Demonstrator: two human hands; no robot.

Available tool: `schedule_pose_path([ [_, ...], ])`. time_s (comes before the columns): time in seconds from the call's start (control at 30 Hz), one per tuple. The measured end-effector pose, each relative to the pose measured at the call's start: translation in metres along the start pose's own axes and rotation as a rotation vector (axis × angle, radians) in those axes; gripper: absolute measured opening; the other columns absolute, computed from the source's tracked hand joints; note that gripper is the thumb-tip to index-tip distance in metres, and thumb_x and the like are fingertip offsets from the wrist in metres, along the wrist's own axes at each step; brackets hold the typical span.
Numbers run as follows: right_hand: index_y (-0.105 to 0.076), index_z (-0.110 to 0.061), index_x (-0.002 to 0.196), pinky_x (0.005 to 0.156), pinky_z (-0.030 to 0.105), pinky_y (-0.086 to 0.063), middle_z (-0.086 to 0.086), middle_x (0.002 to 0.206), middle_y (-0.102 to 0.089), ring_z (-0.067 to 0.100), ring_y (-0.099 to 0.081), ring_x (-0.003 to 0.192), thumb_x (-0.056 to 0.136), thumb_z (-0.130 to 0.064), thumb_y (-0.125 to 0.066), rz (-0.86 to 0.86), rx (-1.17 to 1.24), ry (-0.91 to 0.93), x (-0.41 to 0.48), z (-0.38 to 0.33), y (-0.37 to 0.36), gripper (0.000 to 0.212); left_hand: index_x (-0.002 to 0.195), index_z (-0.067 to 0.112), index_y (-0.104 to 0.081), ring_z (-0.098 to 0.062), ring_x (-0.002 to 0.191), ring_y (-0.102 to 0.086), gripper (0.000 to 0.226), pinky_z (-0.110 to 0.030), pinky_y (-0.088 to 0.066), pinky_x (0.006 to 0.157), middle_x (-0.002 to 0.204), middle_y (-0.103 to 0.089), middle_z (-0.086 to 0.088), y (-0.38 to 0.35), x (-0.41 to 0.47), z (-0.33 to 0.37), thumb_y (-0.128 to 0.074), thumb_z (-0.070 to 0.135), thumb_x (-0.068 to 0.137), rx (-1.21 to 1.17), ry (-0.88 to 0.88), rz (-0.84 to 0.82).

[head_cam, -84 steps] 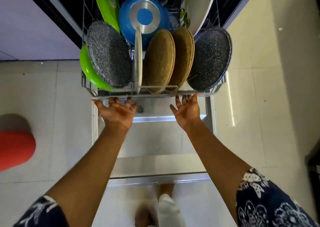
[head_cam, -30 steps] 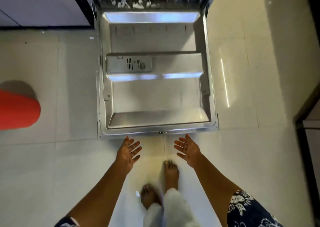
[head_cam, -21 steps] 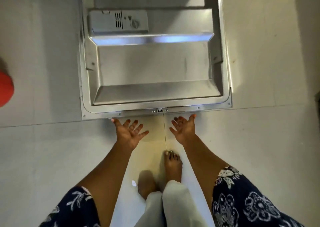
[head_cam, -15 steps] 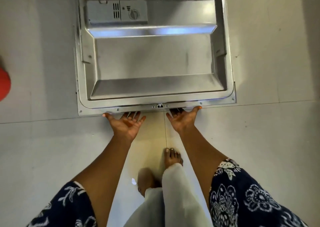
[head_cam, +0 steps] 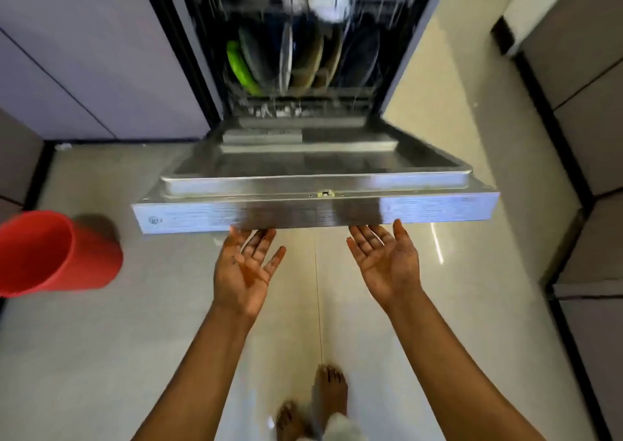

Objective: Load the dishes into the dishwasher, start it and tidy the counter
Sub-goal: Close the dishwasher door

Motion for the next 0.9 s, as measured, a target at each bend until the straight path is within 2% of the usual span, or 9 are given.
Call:
schedule_pose_path([
  [0.17,-0.032,-0.017,0.143,0.114,0.041,-0.027,0.001,0.140,-0.042,0.019,-0.039,0.132,0.101,-0.024,-0.035,-0.179,-0.302,0.194,-0.016,-0.085,-0.131,0.042,0.145,0.020,-0.033,-0.014,0.130,-0.044,0.047,-0.032,-0.037,0.100,0.143,-0.046,0.001,-0.125,0.009,0.099,-0.043,0.025,0.100,0.549,-0.236,-0.092],
  [0.27,-0.007,-0.023,0.149,0.116,0.033,-0.013,-0.007,0.146,-0.021,0.008,-0.021,0.136,0.100,-0.029,-0.040,-0.302,-0.922,0.344,-0.015,-0.113,-0.194,0.059,0.151,0.020,-0.015,-0.016,0.135,-0.036,0.063,-0.031,-0.029,0.110,0.154,-0.028,-0.001,-0.181,0.018,0.136,-0.048,0.021,0.098,0.742,-0.289,-0.097],
  [0.37,0.010,-0.012,0.148,0.110,0.023,-0.010,0.008,0.157,0.007,0.023,-0.004,0.145,0.099,-0.022,-0.043,-0.280,-1.594,0.595,0.010,-0.138,-0.225,0.072,0.151,0.022,0.001,-0.027,0.140,-0.030,0.074,-0.030,-0.029,0.107,0.154,-0.025,-0.013,-0.221,0.034,0.159,-0.050,0.020,0.097,1.077,-0.338,-0.143],
  [0.43,-0.003,-0.009,0.150,0.106,0.033,-0.031,0.012,0.157,-0.014,0.027,-0.026,0.140,0.094,-0.023,-0.050,-0.146,-1.930,0.924,0.022,-0.162,-0.241,0.075,0.150,0.024,0.005,-0.033,0.131,-0.041,0.079,-0.031,-0.037,0.099,0.146,-0.037,-0.023,-0.236,0.046,0.174,-0.054,0.019,0.096,1.371,-0.452,-0.108],
  [0.53,-0.029,-0.009,0.145,0.091,0.040,-0.048,0.009,0.123,-0.058,0.027,-0.058,0.108,0.080,-0.019,-0.062,-0.077,-2.126,1.193,0.049,-0.199,-0.266,0.074,0.151,0.022,-0.011,-0.034,0.112,-0.052,0.081,-0.038,-0.046,0.086,0.128,-0.051,-0.016,-0.260,0.064,0.205,-0.062,0.020,0.089,1.646,-0.787,0.085],
  [0.63,-0.030,-0.014,0.145,0.096,0.041,-0.041,0.003,0.109,-0.058,0.023,-0.058,0.093,0.074,-0.014,-0.069,-0.242,-2.259,1.423,0.071,-0.224,-0.285,0.080,0.147,0.020,-0.026,-0.033,0.107,-0.052,0.087,-0.044,-0.047,0.084,0.123,-0.051,-0.015,-0.289,0.087,0.233,-0.075,0.025,0.075,1.859,-1.075,0.264],
  [0.73,-0.027,-0.018,0.146,0.105,0.050,-0.028,0.006,0.137,-0.043,0.024,-0.046,0.122,0.076,-0.007,-0.057,-0.434,-2.425,1.673,0.093,-0.245,-0.306,0.077,0.149,0.020,-0.022,-0.036,0.137,-0.026,0.092,-0.052,-0.021,0.109,0.149,-0.029,-0.019,-0.324,0.114,0.261,-0.063,0.056,0.075,2.075,-1.235,0.288],
  [0.8,-0.017,-0.019,0.149,0.110,0.055,-0.020,0.009,0.154,-0.020,0.027,-0.022,0.140,0.083,-0.032,-0.056,-0.381,-2.429,1.675,0.107,-0.271,-0.330,0.078,0.151,0.017,-0.016,-0.039,0.143,-0.010,0.110,-0.055,-0.005,0.114,0.156,-0.013,-0.021,-0.339,0.133,0.273,-0.057,0.074,0.066,2.244,-1.224,0.223],
  [0.9,-0.009,-0.012,0.150,0.114,0.055,-0.007,0.011,0.158,-0.003,0.027,-0.005,0.146,0.072,-0.076,-0.051,-0.355,-2.475,1.476,0.126,-0.304,-0.357,0.110,0.152,0.012,-0.009,-0.039,0.145,-0.002,0.131,-0.057,0.000,0.114,0.157,-0.003,-0.020,-0.354,0.145,0.286,-0.061,0.082,0.054,2.333,-1.160,0.185],
])
Point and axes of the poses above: each hand's wrist, its own x-axis towards the middle knuckle, its own y-axis out of the back of the hand, z = x × y, the point moved 6 cm from there along x, towards the middle knuckle
